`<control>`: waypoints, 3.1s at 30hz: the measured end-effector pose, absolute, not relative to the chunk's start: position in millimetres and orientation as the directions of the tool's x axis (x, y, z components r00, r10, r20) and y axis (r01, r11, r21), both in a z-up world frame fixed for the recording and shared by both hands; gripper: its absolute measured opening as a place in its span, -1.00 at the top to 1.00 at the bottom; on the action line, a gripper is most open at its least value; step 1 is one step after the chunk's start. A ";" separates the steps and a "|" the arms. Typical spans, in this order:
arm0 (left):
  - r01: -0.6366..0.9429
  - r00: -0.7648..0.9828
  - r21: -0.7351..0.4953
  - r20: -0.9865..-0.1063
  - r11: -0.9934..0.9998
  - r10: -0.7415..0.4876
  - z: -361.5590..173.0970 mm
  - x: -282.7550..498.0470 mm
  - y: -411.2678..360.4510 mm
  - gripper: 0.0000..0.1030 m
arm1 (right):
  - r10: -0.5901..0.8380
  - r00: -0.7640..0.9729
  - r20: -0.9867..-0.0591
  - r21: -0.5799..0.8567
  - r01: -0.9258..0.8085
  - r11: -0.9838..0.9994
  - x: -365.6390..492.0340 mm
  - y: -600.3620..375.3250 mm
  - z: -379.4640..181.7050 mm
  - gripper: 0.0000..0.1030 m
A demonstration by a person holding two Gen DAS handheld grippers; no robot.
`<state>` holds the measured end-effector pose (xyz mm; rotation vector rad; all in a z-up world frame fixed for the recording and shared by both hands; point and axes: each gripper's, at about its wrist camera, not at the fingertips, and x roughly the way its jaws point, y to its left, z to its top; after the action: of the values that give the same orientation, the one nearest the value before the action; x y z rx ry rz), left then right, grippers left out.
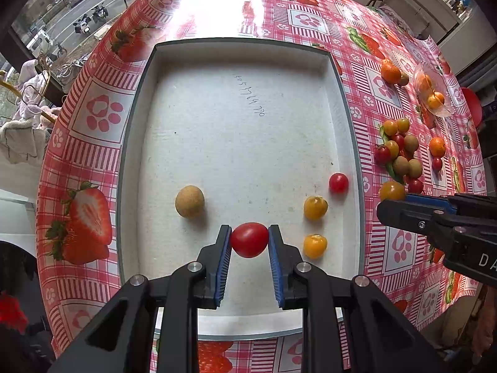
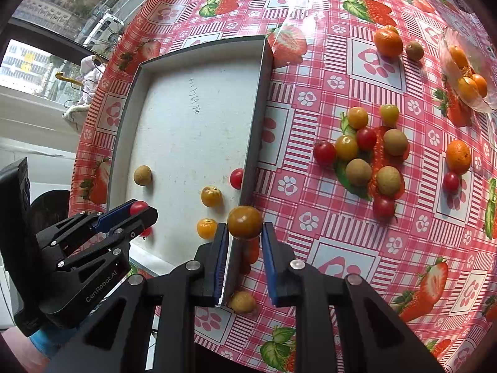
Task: Organize fruits
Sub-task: 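Carry both held tomatoes over the white tray, then open both tools to drop the tomatoes into the tray, then move both open tools back over the fruit cluster on the tablecloth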
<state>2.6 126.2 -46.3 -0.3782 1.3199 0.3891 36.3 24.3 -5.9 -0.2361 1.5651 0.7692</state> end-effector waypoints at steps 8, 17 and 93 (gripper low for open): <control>-0.469 0.190 -0.034 -0.980 0.882 0.064 -66.8 27.7 138.7 0.52 | 0.274 -0.198 -0.941 0.337 -0.603 0.723 43.4 80.0 -27.1 0.54; -0.469 0.155 -0.002 -0.985 0.883 0.080 -81.1 26.3 134.7 0.51 | 0.196 -0.197 -0.961 0.277 -0.626 0.729 51.7 98.7 -55.2 0.54; -0.346 0.086 -0.045 -0.996 0.937 -0.015 -106.9 154.9 -7.7 -0.20 | 0.191 -0.056 -0.980 0.199 -0.230 0.953 142.0 -150.3 -53.6 -0.45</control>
<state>154.9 -7.7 -106.9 -0.2996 1.4700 0.2519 142.0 -150.3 -53.6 -0.0310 1.5909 0.3427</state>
